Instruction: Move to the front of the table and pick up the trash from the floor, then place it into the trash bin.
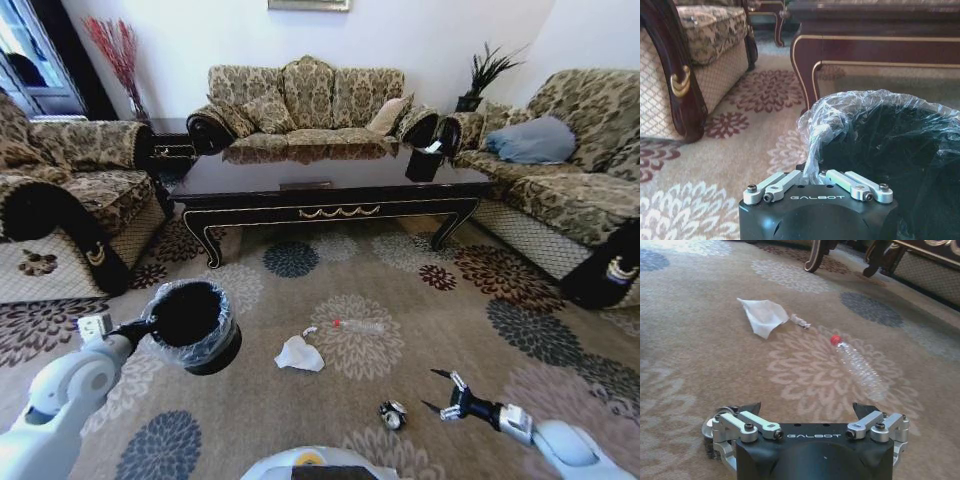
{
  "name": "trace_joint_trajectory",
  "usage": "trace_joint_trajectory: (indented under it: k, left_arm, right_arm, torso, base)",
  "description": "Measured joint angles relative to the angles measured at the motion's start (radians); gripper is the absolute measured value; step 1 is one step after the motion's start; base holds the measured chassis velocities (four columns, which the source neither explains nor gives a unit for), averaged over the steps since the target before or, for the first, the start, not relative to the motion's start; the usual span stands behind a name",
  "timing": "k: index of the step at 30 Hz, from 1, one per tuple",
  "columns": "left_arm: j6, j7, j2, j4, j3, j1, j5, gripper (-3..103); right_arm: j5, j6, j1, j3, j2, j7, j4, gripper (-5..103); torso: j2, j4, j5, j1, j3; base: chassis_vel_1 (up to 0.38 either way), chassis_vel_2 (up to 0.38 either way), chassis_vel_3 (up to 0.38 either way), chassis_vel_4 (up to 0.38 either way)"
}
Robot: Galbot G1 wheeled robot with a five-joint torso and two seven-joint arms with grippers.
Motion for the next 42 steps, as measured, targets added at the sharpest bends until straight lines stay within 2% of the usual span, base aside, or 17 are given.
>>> trace_joint_trajectory:
  k: [7,14,31,37,42]
  left_arm:
    - [0.003,-0.01,0.023,-0.063,-0.062,0.037,-0.032,4]
    - [0.003,-0.013,0.013,-0.078,-0.07,0.059,-0.024,4]
    - [0.0,-0.016,0.013,-0.074,-0.073,0.071,-0.016,4]
    - [-0.001,-0.016,0.017,-0.07,-0.071,0.069,-0.015,4]
    - [-0.002,-0.016,0.022,-0.07,-0.071,0.069,-0.016,4]
  right_arm:
    - [-0.02,0.017,0.023,-0.04,0.047,-0.066,-0.042,100]
    - [0.0,0.023,0.058,-0.06,0.069,-0.138,-0.106,100]
    - [-0.012,0.063,0.108,-0.076,0.103,-0.132,-0.197,100]
    - [-0.023,0.075,0.118,-0.084,0.122,-0.098,-0.212,102]
    - [-0.066,0.091,0.138,-0.086,0.132,-0.048,-0.239,95]
  torso:
    - [0.0,-0.0002,0.0,0.0,0.0]
    - [0.0,-0.0002,-0.0003,0.0,0.0]
    - [0.0,-0.0001,-0.0002,0.0,0.0]
    - [0.0,-0.0001,-0.0001,0.0,0.0]
    - [0.0,-0.0002,-0.0001,0.0,0.0]
  base:
    - [0.0,0.0,0.0,0.0]
    - [0.0,0.0,0.0,0.0]
    - [0.0,0.0,0.0,0.0]
    - [0.0,0.0,0.0,0.0]
    - [0.0,0.0,0.0,0.0]
